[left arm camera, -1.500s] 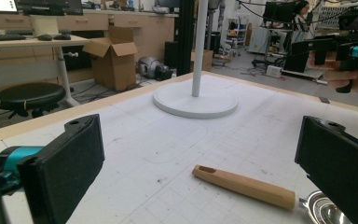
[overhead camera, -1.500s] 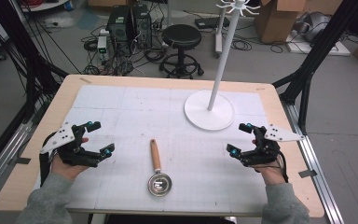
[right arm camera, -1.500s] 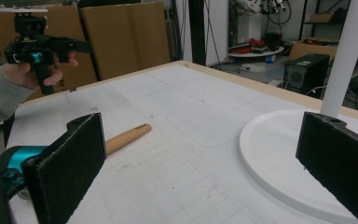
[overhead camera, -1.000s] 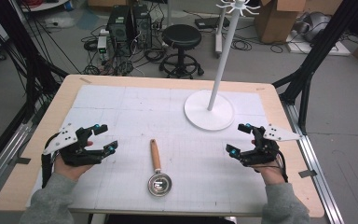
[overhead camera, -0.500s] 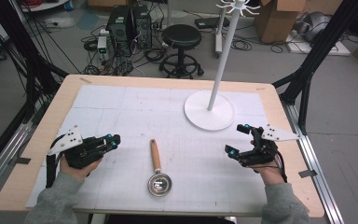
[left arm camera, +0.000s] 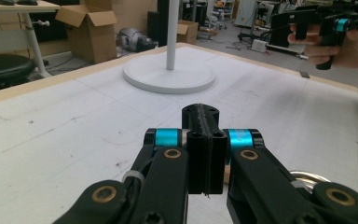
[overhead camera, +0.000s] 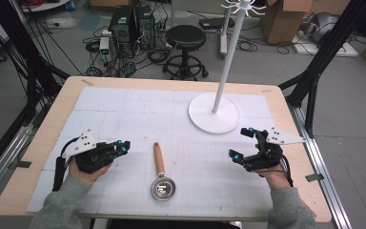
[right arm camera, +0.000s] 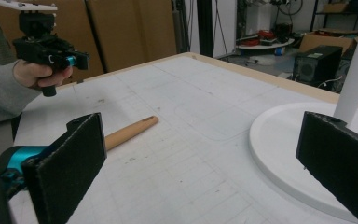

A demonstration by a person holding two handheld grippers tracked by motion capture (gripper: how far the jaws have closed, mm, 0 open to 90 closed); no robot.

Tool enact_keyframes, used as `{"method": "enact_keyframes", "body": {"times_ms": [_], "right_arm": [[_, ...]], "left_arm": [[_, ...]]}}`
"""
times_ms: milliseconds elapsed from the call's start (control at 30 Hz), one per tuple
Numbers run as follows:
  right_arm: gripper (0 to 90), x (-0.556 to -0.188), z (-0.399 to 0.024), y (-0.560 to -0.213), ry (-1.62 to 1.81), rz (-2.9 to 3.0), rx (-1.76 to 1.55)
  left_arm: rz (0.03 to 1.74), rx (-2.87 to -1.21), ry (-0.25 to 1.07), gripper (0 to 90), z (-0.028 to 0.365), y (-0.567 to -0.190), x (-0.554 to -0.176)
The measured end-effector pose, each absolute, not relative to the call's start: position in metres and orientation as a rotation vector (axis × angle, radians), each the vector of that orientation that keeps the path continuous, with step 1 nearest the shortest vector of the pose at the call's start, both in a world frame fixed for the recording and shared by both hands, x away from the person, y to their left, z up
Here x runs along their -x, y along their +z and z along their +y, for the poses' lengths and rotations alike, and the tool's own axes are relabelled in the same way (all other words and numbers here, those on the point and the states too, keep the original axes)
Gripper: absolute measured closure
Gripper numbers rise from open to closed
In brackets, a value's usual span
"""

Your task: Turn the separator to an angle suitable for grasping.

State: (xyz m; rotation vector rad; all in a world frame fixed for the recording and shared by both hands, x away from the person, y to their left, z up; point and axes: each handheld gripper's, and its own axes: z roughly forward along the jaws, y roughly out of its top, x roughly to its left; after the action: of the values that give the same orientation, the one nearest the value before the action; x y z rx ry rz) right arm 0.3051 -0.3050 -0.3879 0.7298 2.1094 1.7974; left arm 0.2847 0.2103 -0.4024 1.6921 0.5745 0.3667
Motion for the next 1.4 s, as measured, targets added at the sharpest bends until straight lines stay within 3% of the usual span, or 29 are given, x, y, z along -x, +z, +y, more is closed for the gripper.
{"method": "enact_keyframes", "body": {"times_ms": [967,1400], "right_arm": [[0.7,-0.307,-0.299,-0.390,1.805,2.168,-0.711],[0.7,-0.307,-0.300,-0.389,1.786,2.145,-0.712]], "left_arm": [[0.592,-1.824,0.315,89.7,0.163,-0.415,-0.294],[0.595,-1.897,0.225,89.7,0.131,-0.421,-0.297]]}}
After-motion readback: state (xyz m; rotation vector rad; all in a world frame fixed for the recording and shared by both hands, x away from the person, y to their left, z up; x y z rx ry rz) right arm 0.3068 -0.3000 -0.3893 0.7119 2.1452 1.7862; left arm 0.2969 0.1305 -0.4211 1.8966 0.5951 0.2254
